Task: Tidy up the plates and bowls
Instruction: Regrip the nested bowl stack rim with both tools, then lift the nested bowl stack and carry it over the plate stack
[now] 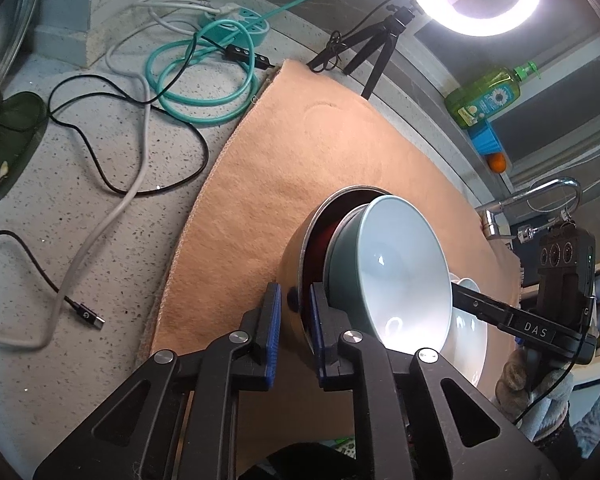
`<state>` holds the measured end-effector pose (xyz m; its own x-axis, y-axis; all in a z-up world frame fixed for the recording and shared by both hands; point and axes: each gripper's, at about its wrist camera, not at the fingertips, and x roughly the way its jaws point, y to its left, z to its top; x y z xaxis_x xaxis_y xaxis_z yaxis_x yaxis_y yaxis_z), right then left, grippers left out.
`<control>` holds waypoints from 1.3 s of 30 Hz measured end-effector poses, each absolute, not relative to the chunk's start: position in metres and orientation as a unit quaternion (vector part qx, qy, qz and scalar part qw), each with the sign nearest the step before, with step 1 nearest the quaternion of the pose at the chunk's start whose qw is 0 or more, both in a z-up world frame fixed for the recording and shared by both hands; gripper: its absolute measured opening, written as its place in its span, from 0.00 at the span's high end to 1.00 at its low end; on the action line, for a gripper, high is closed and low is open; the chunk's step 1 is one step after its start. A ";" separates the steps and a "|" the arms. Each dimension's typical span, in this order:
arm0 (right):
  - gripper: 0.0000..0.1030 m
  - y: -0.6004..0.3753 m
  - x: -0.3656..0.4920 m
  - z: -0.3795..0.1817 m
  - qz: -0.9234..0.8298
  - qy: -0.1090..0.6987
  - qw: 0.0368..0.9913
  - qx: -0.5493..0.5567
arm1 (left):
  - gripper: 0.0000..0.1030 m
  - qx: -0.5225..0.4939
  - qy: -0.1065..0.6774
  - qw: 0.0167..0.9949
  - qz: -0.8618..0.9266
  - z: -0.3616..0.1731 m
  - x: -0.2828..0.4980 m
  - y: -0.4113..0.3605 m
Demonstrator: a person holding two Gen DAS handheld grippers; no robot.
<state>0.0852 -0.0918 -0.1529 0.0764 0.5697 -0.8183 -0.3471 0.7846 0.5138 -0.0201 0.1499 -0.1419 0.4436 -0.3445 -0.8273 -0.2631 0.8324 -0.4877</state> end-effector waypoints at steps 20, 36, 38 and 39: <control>0.90 -0.086 0.082 -0.151 0.310 0.602 0.731 0.085 | 0.91 -0.283 0.525 0.802 -0.026 -0.141 -0.017 0.148; 0.91 -0.085 0.072 -0.141 0.309 0.583 0.749 0.060 | 0.91 -0.258 0.517 0.816 -0.025 -0.131 -0.022 0.140; 0.91 -0.086 0.072 -0.138 0.309 0.579 0.752 0.059 | 0.91 -0.253 0.512 0.820 -0.025 -0.127 -0.023 0.138; 0.91 -0.086 0.072 -0.136 0.309 0.577 0.753 0.059 | 0.91 -0.249 0.510 0.823 -0.025 -0.124 -0.024 0.137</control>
<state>0.0715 -0.0860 -0.1357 0.1424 0.5334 -0.8338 -0.3981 0.8021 0.4452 -0.0237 0.1366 -0.1242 0.4794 -0.2951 -0.8265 -0.2129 0.8745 -0.4358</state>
